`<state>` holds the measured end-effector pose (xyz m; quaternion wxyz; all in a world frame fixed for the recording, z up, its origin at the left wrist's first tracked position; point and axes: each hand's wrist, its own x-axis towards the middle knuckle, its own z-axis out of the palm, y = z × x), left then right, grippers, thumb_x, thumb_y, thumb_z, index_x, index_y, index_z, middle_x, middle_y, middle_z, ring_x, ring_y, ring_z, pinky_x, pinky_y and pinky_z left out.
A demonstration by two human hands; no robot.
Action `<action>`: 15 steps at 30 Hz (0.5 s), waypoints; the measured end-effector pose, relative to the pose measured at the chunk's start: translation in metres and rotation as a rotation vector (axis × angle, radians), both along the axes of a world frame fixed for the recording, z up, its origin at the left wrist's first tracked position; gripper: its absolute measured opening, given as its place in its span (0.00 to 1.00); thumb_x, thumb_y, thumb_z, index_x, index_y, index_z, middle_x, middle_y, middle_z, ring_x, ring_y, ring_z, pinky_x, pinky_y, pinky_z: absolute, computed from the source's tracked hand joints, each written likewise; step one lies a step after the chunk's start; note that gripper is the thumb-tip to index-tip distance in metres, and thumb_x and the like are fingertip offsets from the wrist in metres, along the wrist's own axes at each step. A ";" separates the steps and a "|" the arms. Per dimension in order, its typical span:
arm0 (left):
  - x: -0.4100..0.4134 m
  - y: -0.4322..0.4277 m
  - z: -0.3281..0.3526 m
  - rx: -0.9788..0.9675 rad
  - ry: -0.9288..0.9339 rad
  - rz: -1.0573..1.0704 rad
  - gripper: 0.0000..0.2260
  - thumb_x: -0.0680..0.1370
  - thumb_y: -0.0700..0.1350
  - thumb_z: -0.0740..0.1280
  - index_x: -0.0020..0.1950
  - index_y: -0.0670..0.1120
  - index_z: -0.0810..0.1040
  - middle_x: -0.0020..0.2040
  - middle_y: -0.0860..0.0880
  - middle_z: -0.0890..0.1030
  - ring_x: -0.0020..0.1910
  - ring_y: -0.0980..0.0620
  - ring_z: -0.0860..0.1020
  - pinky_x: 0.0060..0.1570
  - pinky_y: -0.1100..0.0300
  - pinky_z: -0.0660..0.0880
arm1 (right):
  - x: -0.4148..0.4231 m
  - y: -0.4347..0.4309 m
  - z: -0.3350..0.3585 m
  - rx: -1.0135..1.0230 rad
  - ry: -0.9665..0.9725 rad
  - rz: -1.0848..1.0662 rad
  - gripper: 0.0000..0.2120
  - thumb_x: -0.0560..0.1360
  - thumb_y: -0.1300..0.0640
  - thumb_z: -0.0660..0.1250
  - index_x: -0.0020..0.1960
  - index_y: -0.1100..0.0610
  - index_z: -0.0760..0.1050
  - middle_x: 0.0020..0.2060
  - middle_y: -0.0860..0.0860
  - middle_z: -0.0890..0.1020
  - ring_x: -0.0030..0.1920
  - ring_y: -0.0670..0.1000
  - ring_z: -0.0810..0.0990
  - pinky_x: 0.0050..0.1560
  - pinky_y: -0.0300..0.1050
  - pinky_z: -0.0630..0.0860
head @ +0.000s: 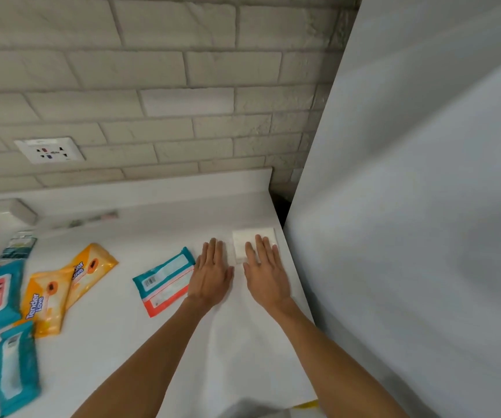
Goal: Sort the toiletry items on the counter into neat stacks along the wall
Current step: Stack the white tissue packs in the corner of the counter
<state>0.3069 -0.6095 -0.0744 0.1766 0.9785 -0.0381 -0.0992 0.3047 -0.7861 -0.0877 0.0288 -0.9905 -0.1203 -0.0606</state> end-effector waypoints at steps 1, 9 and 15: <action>0.007 0.002 -0.001 0.006 0.013 -0.001 0.31 0.86 0.58 0.49 0.84 0.48 0.39 0.84 0.50 0.36 0.83 0.47 0.39 0.80 0.48 0.43 | 0.007 0.000 0.000 0.002 0.002 0.000 0.28 0.87 0.48 0.55 0.83 0.58 0.59 0.83 0.62 0.56 0.84 0.63 0.52 0.81 0.62 0.56; 0.041 0.009 -0.006 0.109 0.056 -0.055 0.33 0.84 0.63 0.39 0.82 0.48 0.33 0.81 0.48 0.29 0.81 0.44 0.33 0.81 0.42 0.40 | 0.047 -0.005 0.000 -0.003 0.010 0.032 0.27 0.88 0.47 0.53 0.83 0.58 0.59 0.83 0.62 0.57 0.84 0.62 0.54 0.81 0.62 0.56; 0.043 0.011 -0.004 0.127 0.063 -0.071 0.33 0.83 0.65 0.37 0.82 0.49 0.31 0.80 0.49 0.27 0.80 0.45 0.31 0.81 0.42 0.40 | 0.086 -0.008 0.003 -0.025 0.011 0.039 0.28 0.87 0.45 0.52 0.83 0.57 0.60 0.83 0.61 0.59 0.83 0.62 0.56 0.82 0.62 0.55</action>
